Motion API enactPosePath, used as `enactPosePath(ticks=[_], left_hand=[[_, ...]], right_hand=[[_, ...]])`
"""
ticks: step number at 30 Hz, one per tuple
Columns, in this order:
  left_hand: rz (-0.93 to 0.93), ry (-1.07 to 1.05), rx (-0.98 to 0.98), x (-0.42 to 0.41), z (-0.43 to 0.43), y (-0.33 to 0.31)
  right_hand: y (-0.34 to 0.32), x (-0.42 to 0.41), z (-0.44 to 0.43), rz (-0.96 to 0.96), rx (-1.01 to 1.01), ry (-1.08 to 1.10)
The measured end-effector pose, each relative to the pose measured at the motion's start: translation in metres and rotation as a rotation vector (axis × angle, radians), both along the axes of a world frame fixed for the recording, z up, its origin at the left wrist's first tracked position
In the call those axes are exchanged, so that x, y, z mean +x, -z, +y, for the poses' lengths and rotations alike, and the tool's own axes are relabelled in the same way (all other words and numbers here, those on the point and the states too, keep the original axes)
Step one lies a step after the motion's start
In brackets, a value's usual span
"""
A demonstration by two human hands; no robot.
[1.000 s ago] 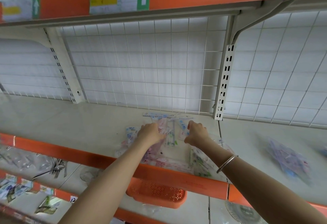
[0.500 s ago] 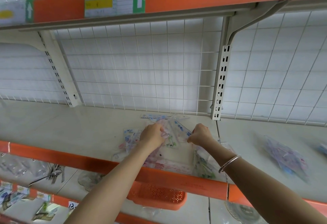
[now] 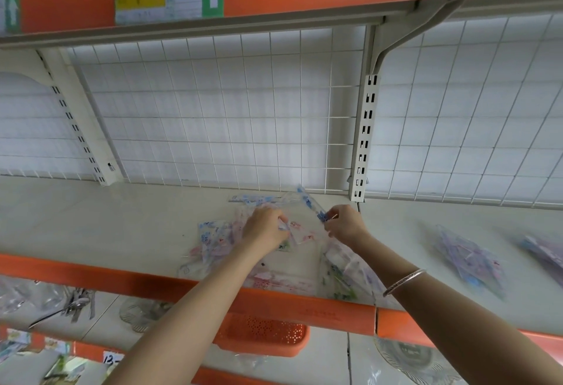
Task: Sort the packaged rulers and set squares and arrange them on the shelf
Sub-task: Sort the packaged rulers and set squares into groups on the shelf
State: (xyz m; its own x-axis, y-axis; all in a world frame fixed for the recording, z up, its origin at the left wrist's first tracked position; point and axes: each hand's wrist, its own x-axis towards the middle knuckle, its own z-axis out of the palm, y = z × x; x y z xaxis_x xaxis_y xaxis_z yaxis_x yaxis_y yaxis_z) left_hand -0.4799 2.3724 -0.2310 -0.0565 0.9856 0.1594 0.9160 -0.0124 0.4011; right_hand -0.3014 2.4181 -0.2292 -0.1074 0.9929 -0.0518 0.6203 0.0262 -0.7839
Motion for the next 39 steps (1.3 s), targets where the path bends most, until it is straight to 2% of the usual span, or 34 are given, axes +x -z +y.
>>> enactPosePath(ticks=[4,7,13,19,21,30,39], left_hand=[[-0.092,0.162,-0.075,0.028,0.001,-0.006],[-0.128,0.228,-0.153,0.050,0.004,-0.008],[-0.113,0.297,-0.275,0.091,0.008,-0.010],[0.149,0.205,-0.436,0.121,0.014,-0.007],[0.177,0.191,-0.475,0.127,0.017,-0.008],[0.079,0.102,-0.552,0.133,0.024,-0.011],[-0.029,0.189,-0.552,0.127,0.023,-0.015]], right_hand=[[-0.013,0.017,-0.003,0.262,-0.093,0.075],[-0.021,0.033,-0.005,0.345,-0.094,0.102],[-0.020,0.071,-0.007,0.297,-0.130,0.108],[-0.016,0.100,-0.007,0.265,-0.154,0.098],[-0.015,0.105,-0.007,0.265,-0.161,0.092],[-0.014,0.113,-0.007,0.239,-0.174,0.042],[-0.015,0.119,-0.008,0.213,-0.175,0.009]])
